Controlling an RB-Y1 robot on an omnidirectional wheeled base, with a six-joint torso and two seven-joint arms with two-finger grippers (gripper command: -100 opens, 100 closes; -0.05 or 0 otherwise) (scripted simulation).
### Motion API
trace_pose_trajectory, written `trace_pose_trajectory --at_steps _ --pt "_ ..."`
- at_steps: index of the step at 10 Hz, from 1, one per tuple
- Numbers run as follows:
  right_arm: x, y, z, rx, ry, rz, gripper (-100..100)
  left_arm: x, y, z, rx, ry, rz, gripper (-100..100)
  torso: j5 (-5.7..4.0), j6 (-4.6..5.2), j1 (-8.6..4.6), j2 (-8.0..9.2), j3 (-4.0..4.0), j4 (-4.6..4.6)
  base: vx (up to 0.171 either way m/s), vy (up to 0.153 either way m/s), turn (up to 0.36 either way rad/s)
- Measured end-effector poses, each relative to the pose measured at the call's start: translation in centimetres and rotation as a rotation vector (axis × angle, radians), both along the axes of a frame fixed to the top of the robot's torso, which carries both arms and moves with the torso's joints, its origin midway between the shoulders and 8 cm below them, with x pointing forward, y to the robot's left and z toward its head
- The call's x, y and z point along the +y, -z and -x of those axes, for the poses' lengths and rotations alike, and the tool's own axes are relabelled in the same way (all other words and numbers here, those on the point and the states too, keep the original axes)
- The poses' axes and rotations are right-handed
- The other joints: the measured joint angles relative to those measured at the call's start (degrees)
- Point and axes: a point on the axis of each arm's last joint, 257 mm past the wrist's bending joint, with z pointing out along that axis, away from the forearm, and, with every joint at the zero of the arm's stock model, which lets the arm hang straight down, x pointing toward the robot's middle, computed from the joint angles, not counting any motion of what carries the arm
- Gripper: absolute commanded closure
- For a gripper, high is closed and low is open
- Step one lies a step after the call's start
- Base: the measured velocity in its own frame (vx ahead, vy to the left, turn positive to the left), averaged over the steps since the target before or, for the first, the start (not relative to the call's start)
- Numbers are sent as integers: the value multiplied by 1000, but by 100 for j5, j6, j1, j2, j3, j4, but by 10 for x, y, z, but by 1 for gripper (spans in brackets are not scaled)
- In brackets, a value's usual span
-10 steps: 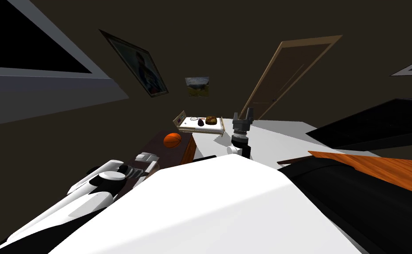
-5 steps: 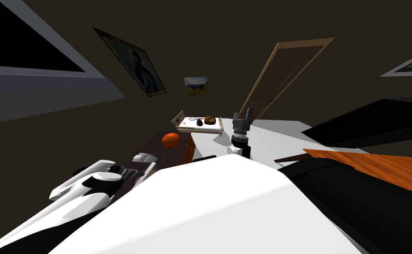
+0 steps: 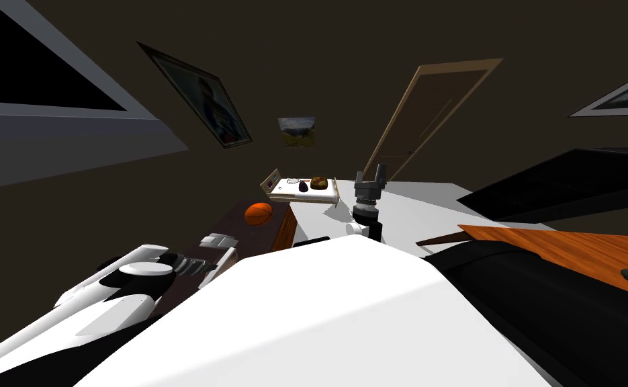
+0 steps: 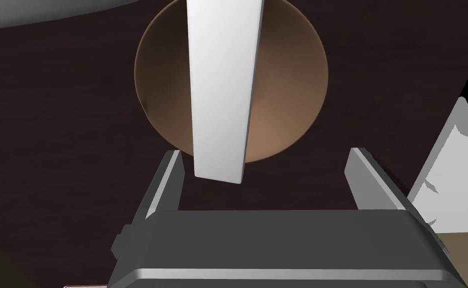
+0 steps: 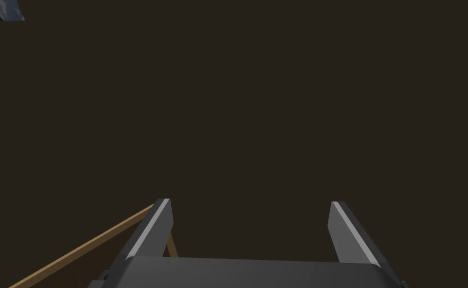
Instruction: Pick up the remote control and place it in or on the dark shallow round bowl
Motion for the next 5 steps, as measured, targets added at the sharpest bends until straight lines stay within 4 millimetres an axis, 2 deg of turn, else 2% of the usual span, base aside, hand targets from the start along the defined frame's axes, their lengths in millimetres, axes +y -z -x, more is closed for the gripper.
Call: trace_pose_trajectory --at_steps 1,3,4,5 --pt "0 0 0 0 0 0 0 -2 -1 1 3 0 6 -100 0 1 5 -4 -2 -1 0 0 0" --pt "0 0 0 0 0 0 0 8 -11 -3 -10 1 -21 -100 1 1 8 -7 -4 -1 0 0 0" --pt "0 0 0 0 0 0 0 9 -12 -3 -10 1 -22 0 1 1 8 -7 -4 -1 0 0 0" --pt "0 0 0 0 0 0 0 9 -11 -3 -10 1 -22 0 1 1 8 -6 -4 -1 0 0 0"
